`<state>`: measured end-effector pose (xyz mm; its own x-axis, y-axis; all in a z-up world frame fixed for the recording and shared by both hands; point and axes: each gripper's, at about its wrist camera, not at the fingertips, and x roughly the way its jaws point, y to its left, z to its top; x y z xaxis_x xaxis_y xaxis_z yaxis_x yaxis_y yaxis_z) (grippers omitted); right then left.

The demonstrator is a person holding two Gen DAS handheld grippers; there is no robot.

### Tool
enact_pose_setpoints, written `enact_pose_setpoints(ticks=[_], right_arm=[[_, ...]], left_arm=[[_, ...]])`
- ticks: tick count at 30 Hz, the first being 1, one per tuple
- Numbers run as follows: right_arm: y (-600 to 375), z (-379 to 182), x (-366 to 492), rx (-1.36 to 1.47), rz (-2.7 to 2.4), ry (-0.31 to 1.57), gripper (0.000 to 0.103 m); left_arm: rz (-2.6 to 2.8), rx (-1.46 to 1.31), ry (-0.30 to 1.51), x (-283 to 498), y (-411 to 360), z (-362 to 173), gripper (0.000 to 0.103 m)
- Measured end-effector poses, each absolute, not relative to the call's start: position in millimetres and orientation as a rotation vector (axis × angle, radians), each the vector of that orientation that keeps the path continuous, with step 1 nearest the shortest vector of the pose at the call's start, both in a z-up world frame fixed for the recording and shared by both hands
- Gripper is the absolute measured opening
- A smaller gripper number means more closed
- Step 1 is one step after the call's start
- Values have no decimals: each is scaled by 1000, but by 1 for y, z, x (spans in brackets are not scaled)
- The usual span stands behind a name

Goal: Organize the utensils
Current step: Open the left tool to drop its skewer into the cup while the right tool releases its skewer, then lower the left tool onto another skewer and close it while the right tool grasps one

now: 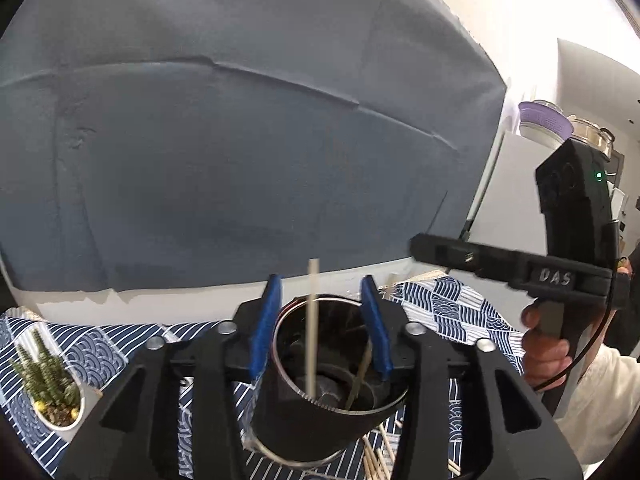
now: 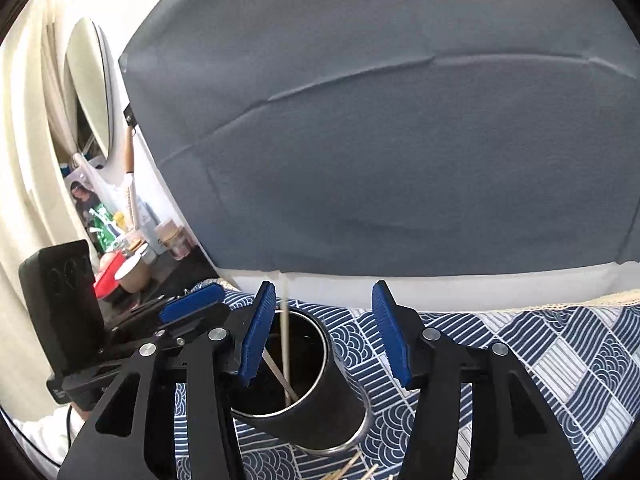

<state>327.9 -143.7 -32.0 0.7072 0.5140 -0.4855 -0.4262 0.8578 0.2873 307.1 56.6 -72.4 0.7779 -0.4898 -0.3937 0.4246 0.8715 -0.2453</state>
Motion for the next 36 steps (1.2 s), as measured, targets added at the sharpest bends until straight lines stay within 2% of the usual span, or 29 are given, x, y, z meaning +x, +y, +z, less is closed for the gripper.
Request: enact_pose_setpoints(ticks=[1, 2, 3, 5, 8, 23, 36], right_arm=[[-146, -30, 326, 155, 522, 587, 56], [-147, -29, 323, 150, 518, 585, 68], [-149, -28, 322, 148, 514, 586, 82], [-153, -26, 317, 145, 496, 582, 86], [-157, -28, 312, 140, 482, 589, 87], [-195, -57, 281, 114, 383, 749, 88], [-217, -142, 249, 47, 305, 1011, 88]], left_arm=[[-487, -140, 467, 305, 57, -71, 57], [-477, -134, 470, 302, 58, -71, 63], [-460, -125, 479, 299, 59, -70, 74], [-446, -123, 488, 294, 62, -69, 87], [-416, -110, 515, 286, 65, -73, 97], [-341, -116, 790, 256, 65, -142, 97], [-346, -45, 1009, 230, 35, -202, 97]])
